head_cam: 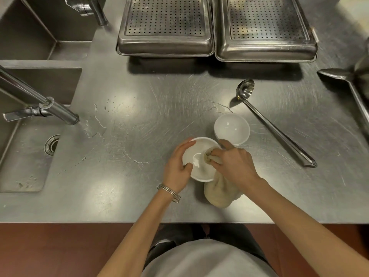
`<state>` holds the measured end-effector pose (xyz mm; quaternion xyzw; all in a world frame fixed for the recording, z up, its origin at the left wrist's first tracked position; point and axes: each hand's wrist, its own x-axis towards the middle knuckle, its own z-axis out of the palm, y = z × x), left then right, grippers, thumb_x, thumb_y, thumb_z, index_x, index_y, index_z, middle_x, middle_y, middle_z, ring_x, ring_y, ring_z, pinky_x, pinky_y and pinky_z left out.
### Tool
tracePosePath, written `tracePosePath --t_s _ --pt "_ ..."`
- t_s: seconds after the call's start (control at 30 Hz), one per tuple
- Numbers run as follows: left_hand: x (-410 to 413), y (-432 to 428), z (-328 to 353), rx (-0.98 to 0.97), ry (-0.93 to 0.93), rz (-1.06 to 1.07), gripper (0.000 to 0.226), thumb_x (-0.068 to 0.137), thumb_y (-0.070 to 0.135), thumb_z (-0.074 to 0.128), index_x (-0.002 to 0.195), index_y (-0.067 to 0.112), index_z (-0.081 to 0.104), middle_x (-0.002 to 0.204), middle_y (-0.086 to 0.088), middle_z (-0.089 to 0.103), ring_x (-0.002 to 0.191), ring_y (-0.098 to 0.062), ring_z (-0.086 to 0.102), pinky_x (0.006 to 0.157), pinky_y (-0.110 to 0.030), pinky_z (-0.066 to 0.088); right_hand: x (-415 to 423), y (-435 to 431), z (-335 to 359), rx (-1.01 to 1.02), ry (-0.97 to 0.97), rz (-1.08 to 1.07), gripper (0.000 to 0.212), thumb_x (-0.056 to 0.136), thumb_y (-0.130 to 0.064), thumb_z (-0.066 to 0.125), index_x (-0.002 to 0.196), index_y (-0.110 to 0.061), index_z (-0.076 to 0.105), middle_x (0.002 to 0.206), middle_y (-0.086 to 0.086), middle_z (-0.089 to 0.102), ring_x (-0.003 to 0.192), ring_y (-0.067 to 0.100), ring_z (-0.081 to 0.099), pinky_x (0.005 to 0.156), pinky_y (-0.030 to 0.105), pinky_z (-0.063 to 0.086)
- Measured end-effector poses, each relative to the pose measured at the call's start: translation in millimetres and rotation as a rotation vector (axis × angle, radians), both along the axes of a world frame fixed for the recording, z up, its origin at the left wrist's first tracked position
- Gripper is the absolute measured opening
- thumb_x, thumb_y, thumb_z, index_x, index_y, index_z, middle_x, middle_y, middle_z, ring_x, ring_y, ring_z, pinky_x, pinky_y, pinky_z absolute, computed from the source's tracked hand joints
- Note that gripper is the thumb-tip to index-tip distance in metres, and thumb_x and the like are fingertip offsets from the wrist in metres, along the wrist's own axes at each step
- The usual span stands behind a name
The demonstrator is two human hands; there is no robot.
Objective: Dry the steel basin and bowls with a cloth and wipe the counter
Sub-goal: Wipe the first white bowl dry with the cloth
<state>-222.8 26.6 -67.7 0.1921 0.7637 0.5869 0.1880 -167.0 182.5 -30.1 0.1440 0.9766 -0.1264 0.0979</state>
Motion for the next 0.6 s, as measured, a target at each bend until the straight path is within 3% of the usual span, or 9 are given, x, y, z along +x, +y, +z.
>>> tracePosePath --t_s 0.13,0.27,0.33,0.4,0.53,0.6 --pt "-18 0 2 0.001 -0.028 -0.112 0.070 0.065 0.001 0.045 0.127 0.032 0.042 0.132 0.011 0.050 0.120 -0.003 0.047 0.100 -0.028 0.043 -5 2 -8 -0.078 -0.026 -0.069 0.026 0.087 -0.043 0.056 0.110 -0.033 0.063 0.109 -0.001 0.064 0.094 0.027 0.062 0.070 0.028 0.040" --pt "8 16 4 0.043 -0.152 0.249 0.071 0.065 0.012 0.055 0.134 0.019 0.038 0.126 0.008 0.047 0.107 -0.001 0.050 0.087 -0.009 0.043 -7 1 -8 -0.138 0.055 -0.205 0.022 0.086 -0.038 0.059 0.104 -0.028 0.067 0.100 -0.002 0.070 0.094 0.023 0.062 0.071 0.027 0.039" --pt "19 22 3 0.003 -0.188 0.316 0.075 0.061 0.013 0.051 0.135 0.020 0.037 0.117 0.014 0.047 0.098 0.000 0.048 0.079 -0.002 0.039 -4 -4 -6 -0.160 0.080 -0.218 0.023 0.087 -0.040 0.058 0.104 -0.028 0.067 0.101 -0.003 0.069 0.095 0.022 0.062 0.068 0.026 0.038" --pt "20 22 2 0.040 -0.209 0.325 0.076 0.058 0.009 0.045 0.133 0.021 0.038 0.114 0.013 0.049 0.097 -0.002 0.048 0.077 -0.005 0.041 -3 -7 -4 -0.148 0.080 -0.170 0.023 0.087 -0.041 0.057 0.105 -0.030 0.067 0.102 -0.002 0.067 0.094 0.023 0.061 0.066 0.025 0.035" --pt "0 7 4 0.028 -0.156 0.092 0.070 0.057 0.005 0.046 0.125 0.023 0.040 0.114 0.010 0.052 0.105 -0.010 0.049 0.086 -0.024 0.046 -5 -2 9 -0.040 0.038 -0.069 0.030 0.087 -0.048 0.055 0.109 -0.030 0.066 0.113 -0.002 0.055 0.092 0.028 0.060 0.067 0.026 0.034" --pt "-22 0 13 -0.023 -0.203 -0.100 0.067 0.058 0.005 0.047 0.121 0.027 0.040 0.108 0.015 0.051 0.095 -0.009 0.052 0.071 -0.023 0.052 -9 -2 13 0.008 0.021 -0.004 0.034 0.088 -0.049 0.052 0.110 -0.027 0.065 0.121 -0.003 0.050 0.091 0.030 0.061 0.067 0.028 0.034"
